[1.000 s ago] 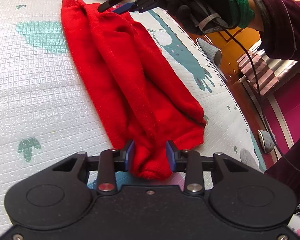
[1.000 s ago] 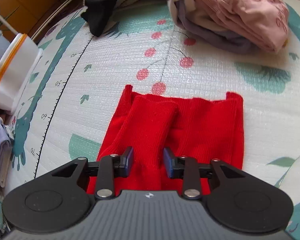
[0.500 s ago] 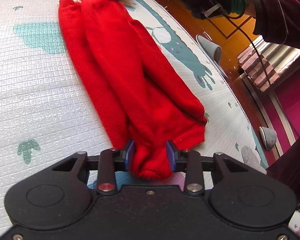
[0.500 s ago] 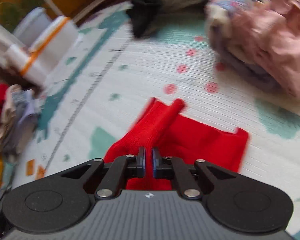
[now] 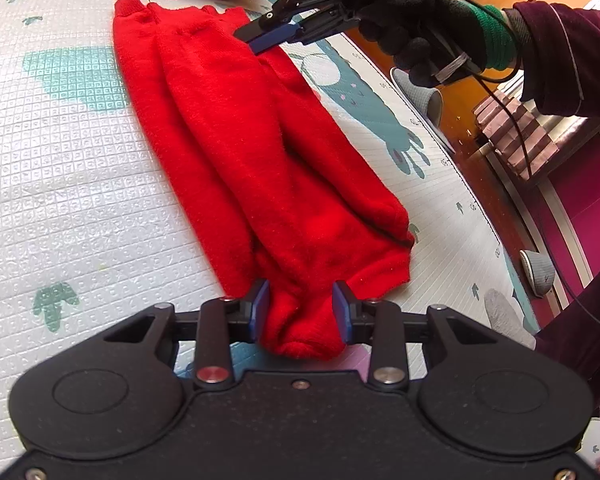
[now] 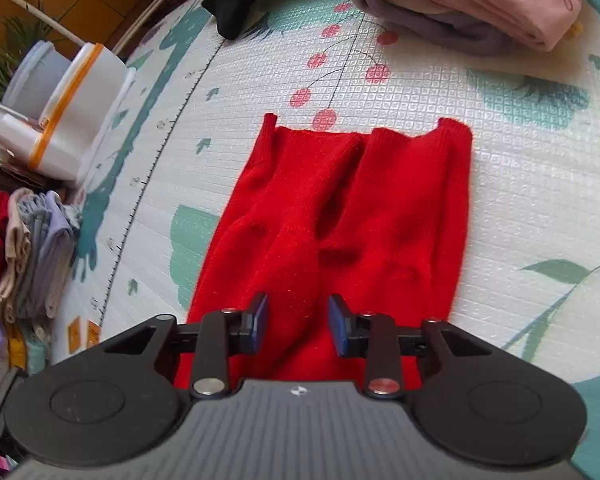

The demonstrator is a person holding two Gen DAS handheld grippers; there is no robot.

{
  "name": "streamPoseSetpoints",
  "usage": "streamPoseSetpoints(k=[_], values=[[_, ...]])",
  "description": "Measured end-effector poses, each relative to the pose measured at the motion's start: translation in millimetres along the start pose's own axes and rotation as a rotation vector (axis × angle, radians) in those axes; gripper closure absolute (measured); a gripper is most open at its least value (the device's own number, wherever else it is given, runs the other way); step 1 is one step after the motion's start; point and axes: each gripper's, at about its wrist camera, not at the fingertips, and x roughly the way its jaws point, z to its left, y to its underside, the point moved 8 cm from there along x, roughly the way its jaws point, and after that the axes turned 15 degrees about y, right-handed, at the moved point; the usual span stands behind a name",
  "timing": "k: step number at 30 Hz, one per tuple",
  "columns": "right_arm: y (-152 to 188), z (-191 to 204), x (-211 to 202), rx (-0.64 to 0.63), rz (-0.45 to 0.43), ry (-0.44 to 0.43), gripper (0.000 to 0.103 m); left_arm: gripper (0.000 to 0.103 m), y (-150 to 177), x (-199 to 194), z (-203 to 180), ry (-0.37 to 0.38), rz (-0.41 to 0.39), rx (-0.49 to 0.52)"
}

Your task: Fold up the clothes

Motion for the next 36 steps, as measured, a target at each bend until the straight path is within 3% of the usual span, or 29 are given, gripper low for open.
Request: streamPoseSetpoints(k=[2, 6, 10, 14, 16, 17, 18, 23, 25, 26, 27, 32, 36], values=[[-0.5, 5.9, -0.1, -0.027, -0.023, -0.001, 0.096, 0.070, 0.4, -0.2, 0.3, 0.000, 0.002, 0.003], [-16.2, 27.3, -16.6, -0.150, -0.072, -0.029, 0.098, 0.070, 0.8, 0.5, 0.9, -0.001, 0.013, 0.014], [-11.5, 37.8, -12.9, -0.512, -0.014, 0.168, 0.098, 0.070, 0.7, 1.4, 1.3, -0.002, 0.013, 0.013], [-32.2, 13.2, -18.0, -0.217, -0.052, 0.084, 0.092, 0.068, 0.8, 1.3, 1.4, -0.003, 0.011, 0.016], [-45.1, 2.3, -20.8, -0.104, -0.078, 0.060, 0.077, 0.068, 0.4, 1.4, 1.5, -0.004, 0.011, 0.015], [-50.3, -1.7, -20.0, -0.059, -0.086, 0.050, 0.063, 0.068, 0.0, 1.7, 1.3, -0.005, 0.011, 0.015], [-53.9, -3.1, -17.7, -0.036, -0.088, 0.047, 0.061, 0.067, -0.2, 1.7, 1.3, -0.005, 0.012, 0.016], [-57.6, 8.4, 3.7, -0.039, -0.085, 0.060, 0.061, 0.067, -0.6, 1.3, 1.5, -0.001, 0.012, 0.014], [-55.4, 13.9, 12.4, -0.050, -0.089, 0.069, 0.066, 0.067, -0.6, 1.4, 1.6, 0.000, 0.012, 0.014], [-53.9, 17.5, 13.7, -0.069, -0.100, 0.075, 0.088, 0.067, -0.7, 1.4, 1.5, 0.000, 0.012, 0.014], [-52.7, 21.3, 13.8, -0.089, -0.115, 0.079, 0.096, 0.067, -0.8, 1.4, 1.4, -0.001, 0.012, 0.014], [-60.3, 38.1, -26.0, -0.188, -0.268, -0.046, 0.097, 0.067, -0.3, 0.9, 2.1, 0.001, 0.008, 0.010], [-71.3, 48.4, -45.2, -0.221, -0.317, -0.135, 0.097, 0.067, -0.8, -0.1, 4.3, 0.013, 0.002, -0.010]])
